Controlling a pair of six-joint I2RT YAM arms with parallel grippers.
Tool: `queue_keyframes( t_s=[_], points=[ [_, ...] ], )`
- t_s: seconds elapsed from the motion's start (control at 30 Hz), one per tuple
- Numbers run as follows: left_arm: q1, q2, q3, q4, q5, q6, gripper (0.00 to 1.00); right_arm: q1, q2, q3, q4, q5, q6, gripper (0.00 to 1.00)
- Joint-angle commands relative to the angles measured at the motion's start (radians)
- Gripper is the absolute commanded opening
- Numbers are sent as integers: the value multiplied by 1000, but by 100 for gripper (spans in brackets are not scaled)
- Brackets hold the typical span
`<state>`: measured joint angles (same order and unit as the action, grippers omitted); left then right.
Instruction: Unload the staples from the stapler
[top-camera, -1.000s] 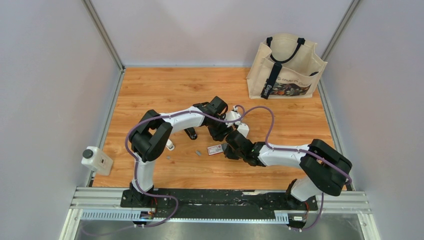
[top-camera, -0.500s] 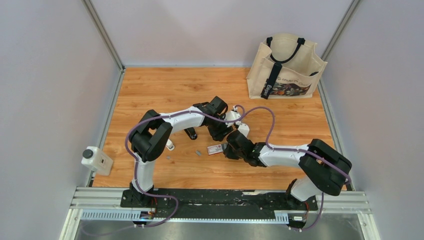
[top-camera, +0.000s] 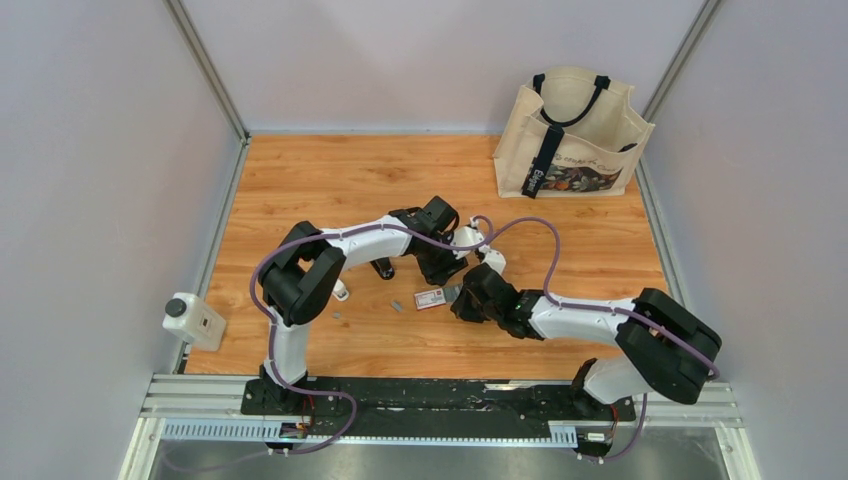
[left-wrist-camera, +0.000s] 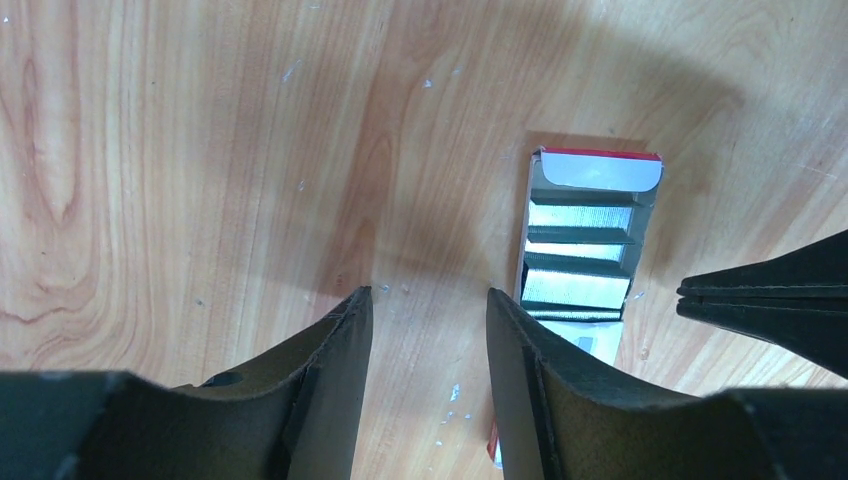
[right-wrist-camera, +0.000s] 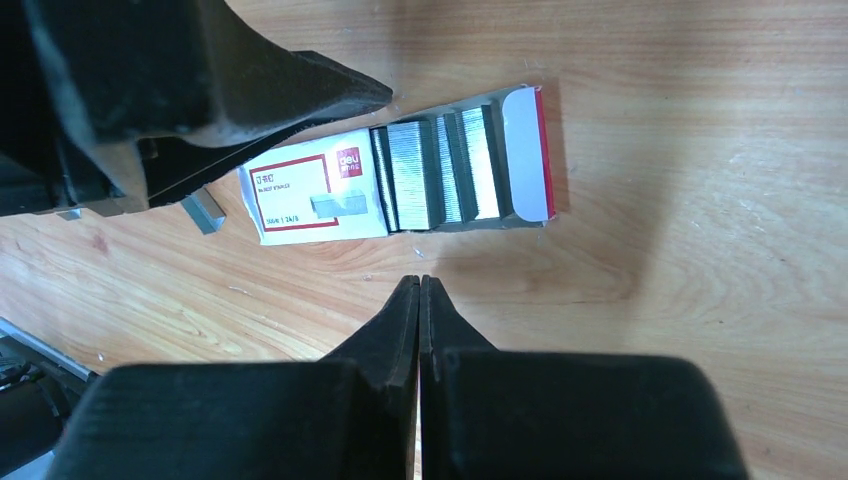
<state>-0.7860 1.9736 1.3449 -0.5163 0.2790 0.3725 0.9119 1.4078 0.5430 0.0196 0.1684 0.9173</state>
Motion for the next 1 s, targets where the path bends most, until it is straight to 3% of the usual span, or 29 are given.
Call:
queue_keyframes(
  t_s=[0.0,0.2,0.43,0.57,0.73,0.87,0.9,0.97],
  points=[
    [-79,2,-50,-162,112,100,54,-24,-35,17,66,20,2,0],
    [-70,-45,-12,-192,40,102,54,-24,-92,0,66,51,-7,1],
    [120,-185,121,-267,92,0,58,53,-75,129,-48,108,-185,24],
    [237,-288,106,-303,111,15,59,73,-63,178,-58,89,-282,32],
    [249,-435,-94,-346,169,228,59,73,-108,173,-89,137,-317,33],
    [182,-487,-249,-357,158,411,59,70,-243,97,-106,204,-310,37],
    [166,-508,-275,-352,144,445,60,67,-269,78,-106,212,-304,39],
    [128,-524,-334,-343,132,537,60,58,-323,29,-99,229,-295,53]
  ],
)
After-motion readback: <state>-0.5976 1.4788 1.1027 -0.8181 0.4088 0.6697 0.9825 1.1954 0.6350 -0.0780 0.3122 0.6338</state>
